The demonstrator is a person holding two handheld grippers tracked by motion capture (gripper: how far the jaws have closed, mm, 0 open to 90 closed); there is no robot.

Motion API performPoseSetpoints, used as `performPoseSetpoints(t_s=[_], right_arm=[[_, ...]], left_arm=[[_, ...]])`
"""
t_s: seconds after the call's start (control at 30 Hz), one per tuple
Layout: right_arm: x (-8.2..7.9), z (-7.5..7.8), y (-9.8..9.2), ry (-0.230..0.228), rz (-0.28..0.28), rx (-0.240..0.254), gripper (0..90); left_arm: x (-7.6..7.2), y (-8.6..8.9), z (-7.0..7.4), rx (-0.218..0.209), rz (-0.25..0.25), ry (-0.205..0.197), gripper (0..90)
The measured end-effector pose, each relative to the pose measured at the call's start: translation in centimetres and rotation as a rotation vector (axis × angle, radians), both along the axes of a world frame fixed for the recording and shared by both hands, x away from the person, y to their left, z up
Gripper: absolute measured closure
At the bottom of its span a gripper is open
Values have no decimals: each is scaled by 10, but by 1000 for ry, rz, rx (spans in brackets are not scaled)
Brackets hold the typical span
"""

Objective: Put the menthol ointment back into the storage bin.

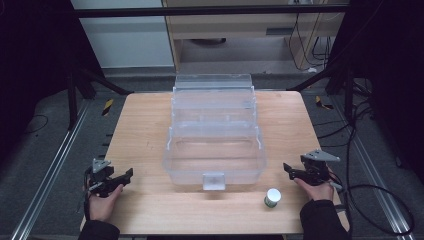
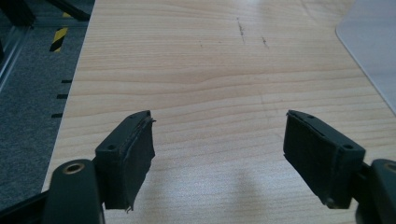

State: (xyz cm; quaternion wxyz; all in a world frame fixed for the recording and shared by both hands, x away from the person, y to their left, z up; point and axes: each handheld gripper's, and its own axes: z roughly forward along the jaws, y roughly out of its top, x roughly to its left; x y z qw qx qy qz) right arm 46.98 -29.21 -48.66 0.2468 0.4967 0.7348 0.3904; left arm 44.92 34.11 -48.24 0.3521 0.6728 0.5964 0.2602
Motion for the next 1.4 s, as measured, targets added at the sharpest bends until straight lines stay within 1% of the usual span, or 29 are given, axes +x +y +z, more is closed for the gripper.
performPoseSetpoints(t_s=[0.03, 0.07, 0.1, 0.13, 0.2, 0.23, 0.3, 0.33, 0.37, 0.4, 0.43, 0.47, 0.53, 0.57, 0.67, 0.7, 0.77, 0.83, 0.9, 0.93, 1.0, 1.03, 1.17, 1.23, 1.27, 1.3, 1.33, 1.37, 1.4], right_arm=[[-2, 3, 1, -17, 1, -10, 242], [-4, 7, 3, -20, 10, -17, 226], [-4, 7, 3, -20, 10, -17, 226], [-8, 13, 3, -37, 13, -38, 233], [-8, 15, 3, -36, 19, -36, 231], [-11, 20, 3, -47, 27, -45, 269], [-11, 22, 4, -38, 39, -47, 275], [-13, 24, 4, -44, 44, -49, 308], [-14, 27, 3, -39, 65, -54, 332], [-14, 27, 3, -39, 65, -54, 332], [-16, 30, 3, -49, 74, -72, 354], [-16, 31, 2, -49, 80, -76, 363], [-16, 32, 1, -50, 79, -67, 362], [-15, 36, -1, -45, 89, -46, 362], [-15, 41, -1, -44, 98, -47, 363], [-15, 47, 0, -28, 112, -36, 361], [-15, 50, 0, -25, 116, -37, 358], [-14, 61, 3, -18, 145, -42, 338], [-14, 63, 3, -19, 155, -43, 329], [-13, 70, 6, -19, 181, -34, 327], [-13, 72, 7, -11, 189, -30, 320], [-11, 77, 10, -11, 210, -39, 307], [-11, 82, 13, -4, 233, -53, 285], [-10, 86, 16, 7, 265, -61, 279], [-10, 86, 16, 7, 265, -61, 279], [-10, 88, 16, 14, 294, -60, 279], [-10, 88, 16, 14, 294, -60, 279], [-10, 92, 18, 30, 328, -68, 274], [-11, 93, 18, 33, 343, -77, 271]], left_arm=[[0, 0, 1, -5, 0, -3, 252], [-1, 0, 1, -7, 1, -6, 255], [-1, 0, 1, -7, 1, -6, 257], [-2, -1, 3, -14, -4, -13, 260], [-2, -2, 3, -13, -6, -15, 261], [-3, -3, 4, -16, -9, -16, 267], [-4, -4, 5, -13, -17, -14, 273], [-4, -5, 5, -15, -18, -14, 273], [-3, -6, 5, -16, -22, -13, 279], [-3, -6, 5, -16, -22, -13, 280], [-4, -6, 5, -18, -24, -11, 281], [-4, -7, 5, -18, -29, -6, 283], [-4, -7, 5, -19, -28, -6, 285], [-5, -8, 5, -20, -29, -6, 288], [-5, -8, 5, -19, -33, -8, 289], [-5, -9, 5, -18, -36, -8, 290], [-5, -9, 5, -18, -35, -5, 290], [-5, -9, 5, -18, -34, -5, 290], [-5, -9, 5, -17, -35, -6, 290], [-5, -9, 5, -17, -40, -3, 290], [-5, -9, 5, -16, -42, -3, 289], [-4, -10, 4, -16, -49, -2, 290], [-4, -12, 4, -11, -54, 2, 289], [-4, -12, 4, -5, -56, 1, 289], [-4, -12, 4, -5, -56, 1, 289], [-4, -12, 4, -4, -58, 1, 289], [-4, -12, 4, -3, -59, 1, 289], [-4, -13, 4, 0, -62, 2, 289], [-4, -13, 4, 2, -66, 3, 289]])
